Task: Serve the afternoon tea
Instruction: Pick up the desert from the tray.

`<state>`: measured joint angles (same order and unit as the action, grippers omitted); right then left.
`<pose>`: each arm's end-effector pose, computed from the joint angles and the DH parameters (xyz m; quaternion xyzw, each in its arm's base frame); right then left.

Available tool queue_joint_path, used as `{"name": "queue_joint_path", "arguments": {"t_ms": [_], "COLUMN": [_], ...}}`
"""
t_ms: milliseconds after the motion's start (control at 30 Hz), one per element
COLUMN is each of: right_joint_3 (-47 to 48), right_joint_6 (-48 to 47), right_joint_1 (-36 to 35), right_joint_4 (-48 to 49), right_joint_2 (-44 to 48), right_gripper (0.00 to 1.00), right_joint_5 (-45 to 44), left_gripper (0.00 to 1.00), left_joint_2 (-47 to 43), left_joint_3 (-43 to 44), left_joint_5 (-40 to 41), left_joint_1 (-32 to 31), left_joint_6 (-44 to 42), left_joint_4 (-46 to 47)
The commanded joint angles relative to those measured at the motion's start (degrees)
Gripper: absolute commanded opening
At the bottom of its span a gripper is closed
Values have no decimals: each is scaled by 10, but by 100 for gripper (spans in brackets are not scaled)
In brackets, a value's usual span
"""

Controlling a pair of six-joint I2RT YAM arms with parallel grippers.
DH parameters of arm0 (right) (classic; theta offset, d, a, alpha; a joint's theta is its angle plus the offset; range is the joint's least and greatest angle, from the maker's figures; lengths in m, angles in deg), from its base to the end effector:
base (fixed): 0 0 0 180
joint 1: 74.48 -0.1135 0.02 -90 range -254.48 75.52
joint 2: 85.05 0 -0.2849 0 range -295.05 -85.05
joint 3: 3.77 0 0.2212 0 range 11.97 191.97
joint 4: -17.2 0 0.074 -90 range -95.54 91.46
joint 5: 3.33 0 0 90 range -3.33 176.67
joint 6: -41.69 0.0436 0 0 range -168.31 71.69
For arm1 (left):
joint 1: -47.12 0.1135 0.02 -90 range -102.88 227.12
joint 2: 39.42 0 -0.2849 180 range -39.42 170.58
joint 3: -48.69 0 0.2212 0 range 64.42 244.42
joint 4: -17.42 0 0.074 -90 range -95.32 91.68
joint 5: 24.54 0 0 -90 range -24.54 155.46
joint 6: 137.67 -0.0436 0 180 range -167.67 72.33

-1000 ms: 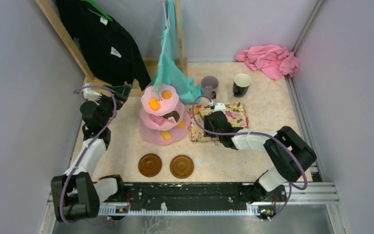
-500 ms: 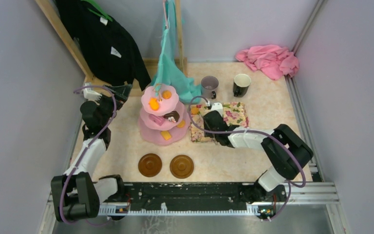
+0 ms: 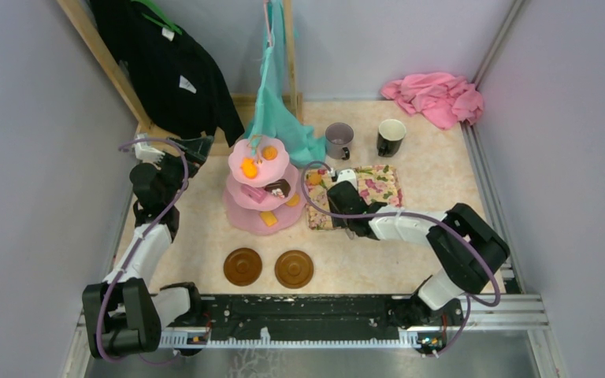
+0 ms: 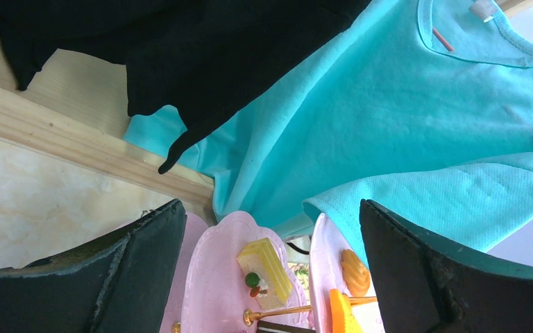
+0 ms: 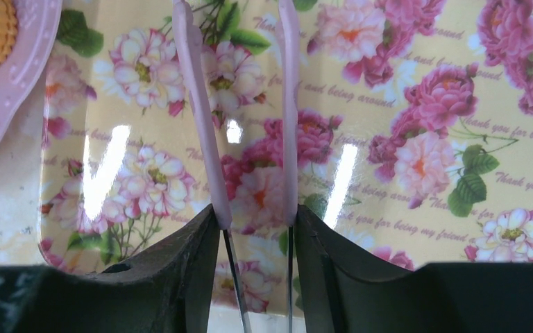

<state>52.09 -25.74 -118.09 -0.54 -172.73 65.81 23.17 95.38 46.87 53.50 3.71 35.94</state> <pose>0.2068 0.1756 0.1942 -0.1070 0.9188 0.0433 0.3775 0.2170 0.0103 0.3111 -0.2270 0.6533 -0.3762 0.6166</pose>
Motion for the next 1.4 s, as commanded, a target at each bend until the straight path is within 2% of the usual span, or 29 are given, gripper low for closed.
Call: {"name": "queue_joint_path", "arguments": {"t_ms": [0, 700, 1367], "right_joint_3": [17, 116, 172], "right_joint_6": [-32, -62, -85], "right_joint_1": [-8, 0, 23], "right_joint_4": [-77, -108, -126], "right_joint_2": [17, -25, -65], "right_gripper": [43, 46, 48], "right_joint_5": [40, 51, 80], "left_gripper": [99, 99, 99], "left_joint_2": [0, -2, 3], "left_joint_3": [-5, -4, -3], "left_joint_5": [2, 1, 3], "left_joint_1": [-2, -2, -1], "left_joint_6": [-10, -9, -9], "left_joint_4": [7, 6, 8]}}
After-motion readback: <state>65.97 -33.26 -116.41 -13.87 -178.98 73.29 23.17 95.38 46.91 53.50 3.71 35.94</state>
